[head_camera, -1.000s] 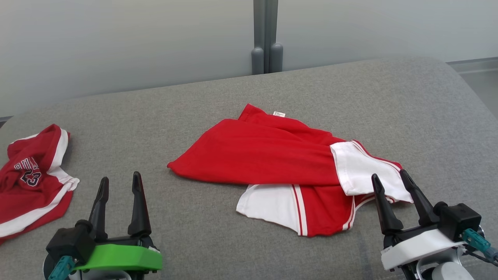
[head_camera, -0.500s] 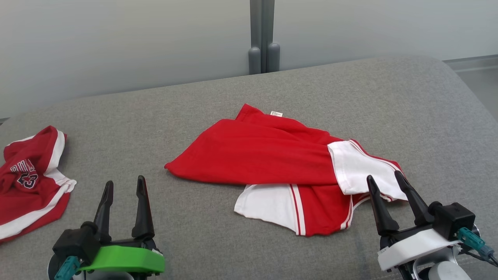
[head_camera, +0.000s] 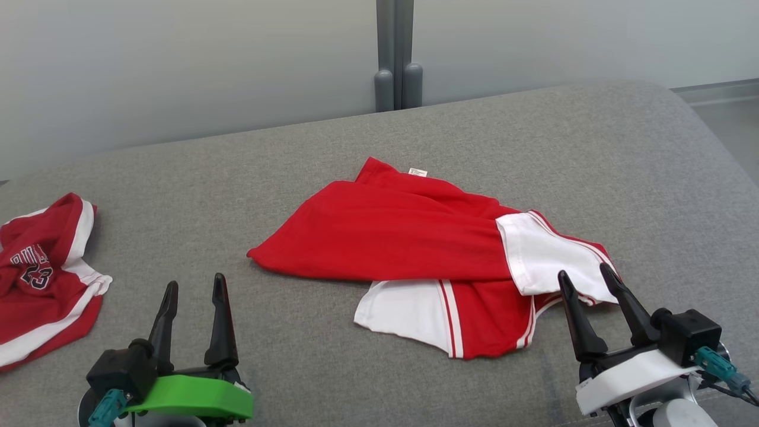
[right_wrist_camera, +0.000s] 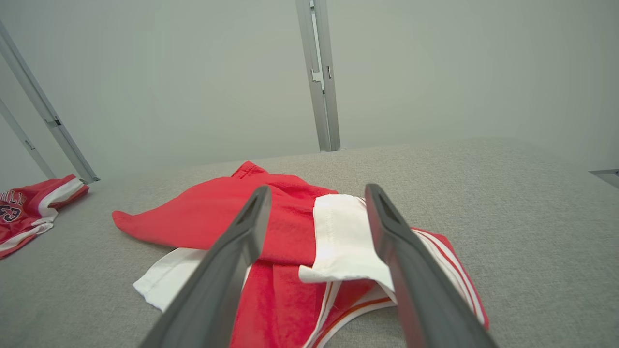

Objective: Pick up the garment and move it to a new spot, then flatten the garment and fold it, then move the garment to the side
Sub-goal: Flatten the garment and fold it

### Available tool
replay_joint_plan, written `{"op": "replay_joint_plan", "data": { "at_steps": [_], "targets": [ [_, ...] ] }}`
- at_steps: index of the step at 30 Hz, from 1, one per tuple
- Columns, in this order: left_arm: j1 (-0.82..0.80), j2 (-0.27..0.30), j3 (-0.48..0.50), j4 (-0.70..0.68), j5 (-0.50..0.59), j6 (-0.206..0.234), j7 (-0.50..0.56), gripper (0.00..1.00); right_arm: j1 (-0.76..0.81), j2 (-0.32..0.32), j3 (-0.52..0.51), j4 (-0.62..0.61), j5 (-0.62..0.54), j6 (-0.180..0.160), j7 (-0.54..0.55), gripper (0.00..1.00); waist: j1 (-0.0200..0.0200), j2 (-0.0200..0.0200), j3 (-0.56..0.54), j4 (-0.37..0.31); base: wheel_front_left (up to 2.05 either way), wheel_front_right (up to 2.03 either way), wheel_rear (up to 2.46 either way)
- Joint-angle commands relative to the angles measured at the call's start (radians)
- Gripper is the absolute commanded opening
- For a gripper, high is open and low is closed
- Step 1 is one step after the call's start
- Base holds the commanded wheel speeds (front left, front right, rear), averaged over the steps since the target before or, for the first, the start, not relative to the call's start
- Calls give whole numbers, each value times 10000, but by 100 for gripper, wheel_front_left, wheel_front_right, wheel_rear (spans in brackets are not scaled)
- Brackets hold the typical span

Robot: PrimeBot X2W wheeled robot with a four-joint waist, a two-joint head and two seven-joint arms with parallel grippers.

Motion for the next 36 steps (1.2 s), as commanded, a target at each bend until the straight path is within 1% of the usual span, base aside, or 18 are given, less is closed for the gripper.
{"op": "replay_joint_plan", "data": {
  "at_steps": [1,5,13,28,36],
  "targets": [
    [-143,-5,10,58,-91,-21,-10,100,-110,-40,35,47,61,1,-29,100,0,0,9,-5,0,0,0],
    [-230,-16,-34,116,-133,-39,73,100,-169,-118,148,225,97,1,-29,100,0,0,62,-12,0,0,0],
    [-646,-47,-297,456,-174,-163,487,100,-607,-482,690,899,131,1,106,100,0,0,314,-23,0,0,0],
    [-1714,-121,-579,1304,-317,-402,1016,100,-2185,-1286,2207,2182,101,1,1423,100,0,0,1188,-129,0,0,0],
    [-2029,-208,-657,1804,-415,-525,929,100,-2651,-1367,2526,2697,162,1,1716,100,0,0,1347,-141,0,0,0]
  ]
}}
